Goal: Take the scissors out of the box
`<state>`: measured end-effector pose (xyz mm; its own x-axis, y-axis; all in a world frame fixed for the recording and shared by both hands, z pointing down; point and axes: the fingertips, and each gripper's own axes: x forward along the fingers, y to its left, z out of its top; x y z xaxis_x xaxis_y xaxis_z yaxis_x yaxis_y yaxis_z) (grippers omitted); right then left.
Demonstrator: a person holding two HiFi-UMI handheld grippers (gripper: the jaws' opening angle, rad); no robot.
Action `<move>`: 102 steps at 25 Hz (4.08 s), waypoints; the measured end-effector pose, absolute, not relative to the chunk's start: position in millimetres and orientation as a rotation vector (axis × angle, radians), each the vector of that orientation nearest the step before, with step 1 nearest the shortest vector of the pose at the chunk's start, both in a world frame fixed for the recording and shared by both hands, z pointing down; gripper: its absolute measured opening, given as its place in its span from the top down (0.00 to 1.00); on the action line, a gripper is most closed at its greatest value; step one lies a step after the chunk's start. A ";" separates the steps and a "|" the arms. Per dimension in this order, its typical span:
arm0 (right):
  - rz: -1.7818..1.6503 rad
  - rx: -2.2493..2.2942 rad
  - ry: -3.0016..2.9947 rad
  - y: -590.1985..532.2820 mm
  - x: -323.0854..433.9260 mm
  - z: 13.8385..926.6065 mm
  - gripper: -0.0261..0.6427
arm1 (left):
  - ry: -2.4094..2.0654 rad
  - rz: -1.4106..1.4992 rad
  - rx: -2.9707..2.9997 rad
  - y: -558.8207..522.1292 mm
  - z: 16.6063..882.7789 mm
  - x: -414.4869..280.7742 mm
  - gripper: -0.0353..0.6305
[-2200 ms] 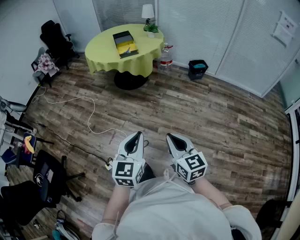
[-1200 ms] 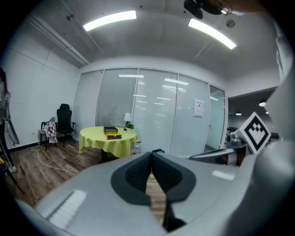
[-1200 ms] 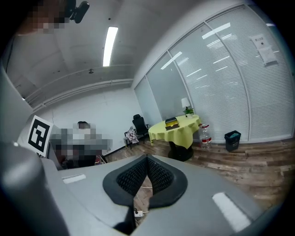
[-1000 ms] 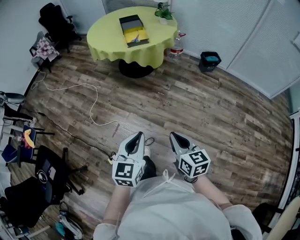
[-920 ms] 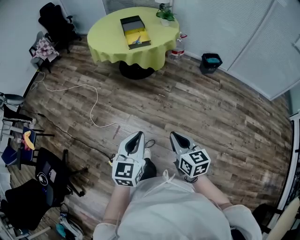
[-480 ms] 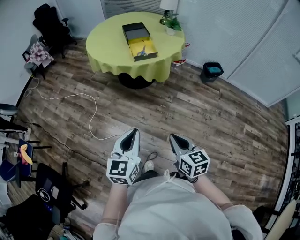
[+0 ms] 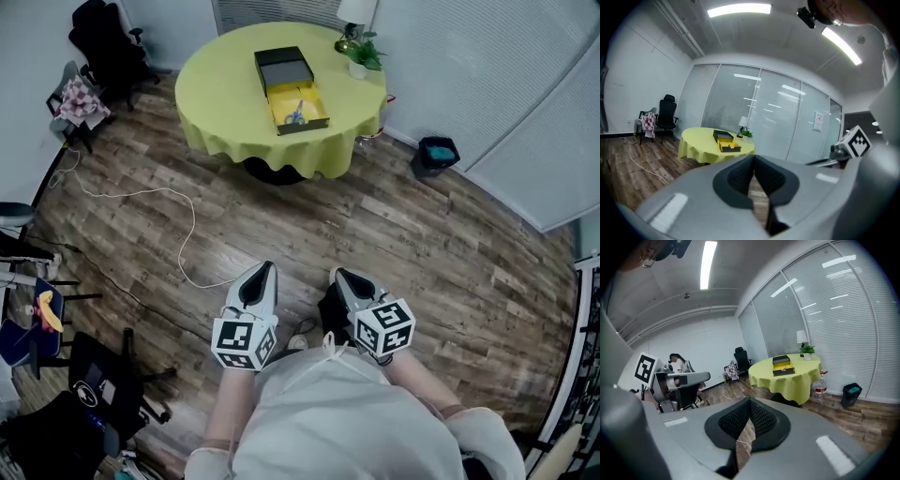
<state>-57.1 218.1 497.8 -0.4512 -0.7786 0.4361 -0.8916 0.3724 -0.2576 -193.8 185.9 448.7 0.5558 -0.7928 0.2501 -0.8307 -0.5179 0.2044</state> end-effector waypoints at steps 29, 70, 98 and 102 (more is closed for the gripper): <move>0.677 1.293 -2.491 -149.3 124.3 505.6 0.96 | -1.542 0.348 2.335 -138.4 474.0 -19.0 0.94; 0.732 1.103 -2.358 -473.4 68.8 569.9 0.96 | -0.930 1.099 1.917 -411.8 673.5 -31.6 0.82; 0.771 1.157 -2.358 -490.7 115.3 569.9 0.96 | -0.873 1.383 1.673 -410.1 717.9 -41.4 0.81; 0.755 1.210 -2.337 -486.3 122.5 563.7 0.96 | -0.859 1.395 1.708 -406.7 715.4 -39.3 0.81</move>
<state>122.5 -486.3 563.7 -0.5446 -0.6156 0.5695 -0.8325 0.4790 -0.2784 -39.3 -406.7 715.4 0.1786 -0.0371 0.9832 -0.8616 -0.4884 0.1381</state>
